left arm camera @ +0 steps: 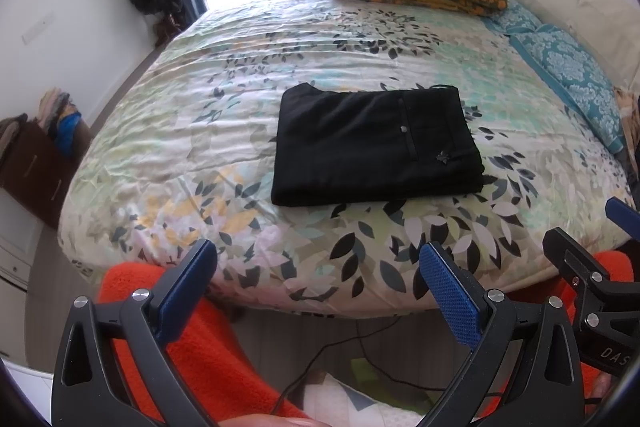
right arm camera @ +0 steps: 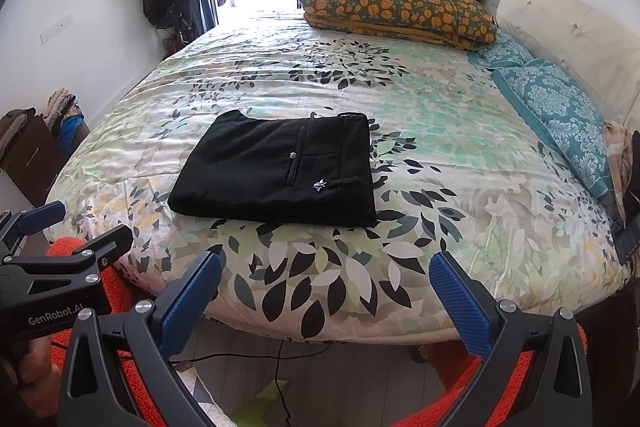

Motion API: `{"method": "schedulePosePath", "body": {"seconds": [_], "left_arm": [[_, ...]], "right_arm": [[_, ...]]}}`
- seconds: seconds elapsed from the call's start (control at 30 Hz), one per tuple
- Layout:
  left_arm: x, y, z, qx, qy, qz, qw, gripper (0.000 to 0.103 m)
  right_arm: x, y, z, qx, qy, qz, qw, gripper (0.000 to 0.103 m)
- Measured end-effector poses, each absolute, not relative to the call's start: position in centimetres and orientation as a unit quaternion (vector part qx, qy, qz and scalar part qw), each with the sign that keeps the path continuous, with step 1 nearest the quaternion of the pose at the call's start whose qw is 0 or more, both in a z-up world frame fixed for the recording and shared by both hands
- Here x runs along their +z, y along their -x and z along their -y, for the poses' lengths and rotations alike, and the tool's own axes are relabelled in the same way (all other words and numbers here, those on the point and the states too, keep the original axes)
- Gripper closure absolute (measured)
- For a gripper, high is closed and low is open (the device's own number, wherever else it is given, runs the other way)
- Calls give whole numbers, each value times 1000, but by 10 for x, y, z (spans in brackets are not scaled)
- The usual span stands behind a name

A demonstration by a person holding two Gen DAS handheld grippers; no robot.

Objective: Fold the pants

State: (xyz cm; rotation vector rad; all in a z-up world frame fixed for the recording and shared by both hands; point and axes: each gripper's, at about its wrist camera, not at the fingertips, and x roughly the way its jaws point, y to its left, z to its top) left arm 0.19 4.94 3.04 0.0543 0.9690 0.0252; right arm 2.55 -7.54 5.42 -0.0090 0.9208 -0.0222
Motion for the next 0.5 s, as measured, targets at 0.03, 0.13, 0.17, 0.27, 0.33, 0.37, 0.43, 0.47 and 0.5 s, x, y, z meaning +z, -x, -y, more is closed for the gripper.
{"method": "schedulePosePath", "body": {"seconds": [0.03,0.13,0.17,0.27,0.33,0.37,0.43,0.47,0.5], "left_arm": [[30,-2,-49,12,-27,-466,884,2],[29,-2,-50,11,-28,-467,884,2],[28,-2,-50,11,-29,-467,884,2],[27,-1,-49,9,-31,-467,884,2],[26,-1,-48,9,-32,-466,884,2],[26,-1,-47,10,-34,-465,885,2],[27,1,-44,11,-43,-458,888,2],[28,1,-43,12,-46,-456,889,2],[28,2,-43,10,-48,-454,890,2]], "right_arm": [[54,-25,75,-10,4,-445,896,0],[54,-26,75,-10,4,-445,896,0],[54,-26,75,-10,4,-445,896,0],[54,-26,75,-11,3,-444,896,0],[53,-26,75,-12,2,-444,896,0],[53,-26,75,-12,1,-444,896,0],[53,-26,76,-12,2,-445,896,0],[53,-26,76,-11,3,-445,895,0],[52,-27,76,-11,3,-446,895,0]]}}
